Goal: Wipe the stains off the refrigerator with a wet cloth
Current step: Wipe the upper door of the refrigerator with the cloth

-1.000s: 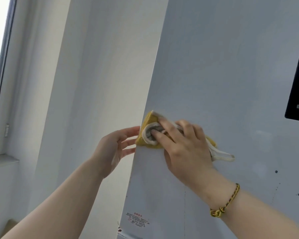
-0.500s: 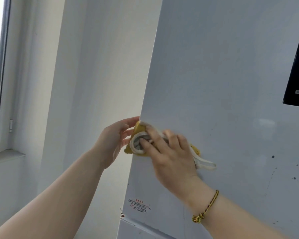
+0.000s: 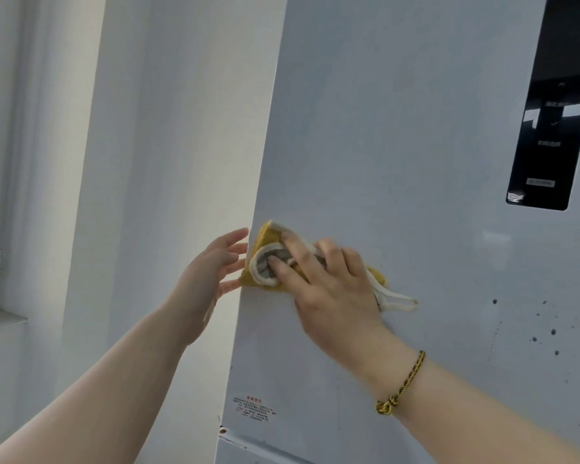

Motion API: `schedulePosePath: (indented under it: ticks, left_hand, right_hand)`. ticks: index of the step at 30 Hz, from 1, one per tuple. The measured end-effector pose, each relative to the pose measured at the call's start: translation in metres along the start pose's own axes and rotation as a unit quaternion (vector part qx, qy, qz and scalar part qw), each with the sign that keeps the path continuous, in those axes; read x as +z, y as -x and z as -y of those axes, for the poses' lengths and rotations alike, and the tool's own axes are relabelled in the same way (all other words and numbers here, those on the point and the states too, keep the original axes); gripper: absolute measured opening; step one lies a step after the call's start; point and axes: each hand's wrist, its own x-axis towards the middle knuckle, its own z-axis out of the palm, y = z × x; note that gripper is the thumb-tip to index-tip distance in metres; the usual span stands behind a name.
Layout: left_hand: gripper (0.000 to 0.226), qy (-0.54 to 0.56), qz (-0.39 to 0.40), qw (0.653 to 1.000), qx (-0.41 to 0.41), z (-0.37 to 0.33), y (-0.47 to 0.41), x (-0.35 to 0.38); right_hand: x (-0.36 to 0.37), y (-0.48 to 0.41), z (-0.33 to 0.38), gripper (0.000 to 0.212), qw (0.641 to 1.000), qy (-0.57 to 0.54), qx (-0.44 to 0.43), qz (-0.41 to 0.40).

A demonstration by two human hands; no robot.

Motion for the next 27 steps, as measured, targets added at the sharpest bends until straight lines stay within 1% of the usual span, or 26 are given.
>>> schedulePosePath:
  ticks: [1, 2, 5, 6, 7, 8, 9, 10, 12, 13, 15, 17, 19, 20, 21, 22, 23, 24, 25, 27]
  left_hand:
    - [0.042, -0.009, 0.003, 1.000, 0.003, 0.001, 0.001, 0.001]
    - [0.044, -0.015, 0.004, 1.000, 0.007, 0.001, 0.002, 0.003]
    - [0.040, -0.023, 0.004, 1.000, 0.019, 0.001, 0.003, 0.006]
    - [0.038, -0.023, 0.005, 1.000, 0.019, 0.001, 0.004, 0.006]
    - [0.040, -0.023, 0.006, 1.000, 0.020, 0.000, 0.004, 0.006]
    - [0.044, -0.024, 0.007, 0.999, 0.020, 0.000, 0.004, 0.006]
    - [0.048, -0.026, 0.007, 0.999, 0.021, 0.001, 0.003, 0.006]
    - [0.051, -0.027, 0.004, 0.999, 0.022, 0.001, 0.003, 0.007]
    - [0.056, -0.028, -0.005, 0.999, 0.024, 0.002, 0.003, 0.008]
    - [0.058, -0.028, -0.010, 0.999, 0.023, 0.003, 0.003, 0.009]
    - [0.060, -0.026, -0.017, 0.999, 0.018, 0.004, 0.004, 0.011]
    - [0.057, -0.025, -0.025, 0.999, 0.018, 0.004, 0.006, 0.013]
    - [0.044, -0.028, -0.030, 0.999, 0.023, 0.002, 0.007, 0.016]
    - [0.043, -0.030, -0.030, 0.999, 0.022, 0.001, 0.008, 0.017]
    - [0.044, -0.029, -0.030, 0.999, 0.021, 0.001, 0.008, 0.018]
    - [0.043, -0.030, -0.028, 0.999, 0.023, 0.002, 0.009, 0.018]
    - [0.045, -0.030, -0.027, 0.999, 0.024, 0.002, 0.010, 0.018]
    - [0.051, -0.030, -0.025, 0.999, 0.021, 0.002, 0.011, 0.018]
    - [0.056, -0.025, -0.025, 0.999, 0.018, 0.002, 0.012, 0.018]
    - [0.058, -0.020, -0.030, 0.999, 0.015, 0.004, 0.012, 0.018]
  right_hand:
    - [0.000, 0.005, 0.003, 0.042, 1.000, 0.002, 0.000, 0.002]
    - [0.001, 0.013, 0.008, 0.042, 1.000, -0.001, -0.019, 0.005]
    - [0.002, 0.033, 0.009, 0.055, 0.990, -0.005, -0.141, 0.016]
    - [-0.001, 0.031, -0.001, 0.057, 0.986, -0.012, -0.164, 0.014]
    - [-0.004, 0.023, -0.013, 0.054, 0.986, -0.016, -0.167, 0.005]
    - [-0.010, 0.012, -0.027, 0.047, 0.988, -0.011, -0.153, -0.008]
    - [-0.016, 0.000, -0.043, 0.039, 0.993, 0.005, -0.119, -0.022]
    - [-0.023, -0.012, -0.061, 0.035, 0.997, 0.027, -0.072, -0.031]
    - [-0.037, -0.025, -0.087, 0.038, 0.997, 0.056, 0.023, -0.047]
    - [-0.042, -0.024, -0.091, 0.040, 0.995, 0.062, 0.056, -0.053]
    - [-0.042, -0.010, -0.083, 0.039, 0.993, 0.066, 0.073, -0.060]
    - [-0.035, 0.015, -0.064, 0.037, 0.997, 0.046, 0.035, -0.052]
    - [-0.030, 0.042, -0.048, 0.034, 0.997, 0.037, -0.058, -0.025]
    - [-0.029, 0.051, -0.046, 0.032, 0.993, 0.037, -0.110, -0.010]
    - [-0.031, 0.055, -0.050, 0.030, 0.988, 0.037, -0.153, -0.001]
    - [-0.035, 0.052, -0.059, 0.029, 0.983, 0.037, -0.178, 0.004]
    - [-0.040, 0.045, -0.072, 0.028, 0.982, 0.044, -0.182, 0.001]
    - [-0.046, 0.035, -0.087, 0.029, 0.985, 0.055, -0.164, -0.008]
    - [-0.052, 0.024, -0.104, 0.031, 0.990, 0.068, -0.121, -0.021]
    - [-0.065, 0.007, -0.134, 0.038, 0.994, 0.089, 0.020, -0.055]
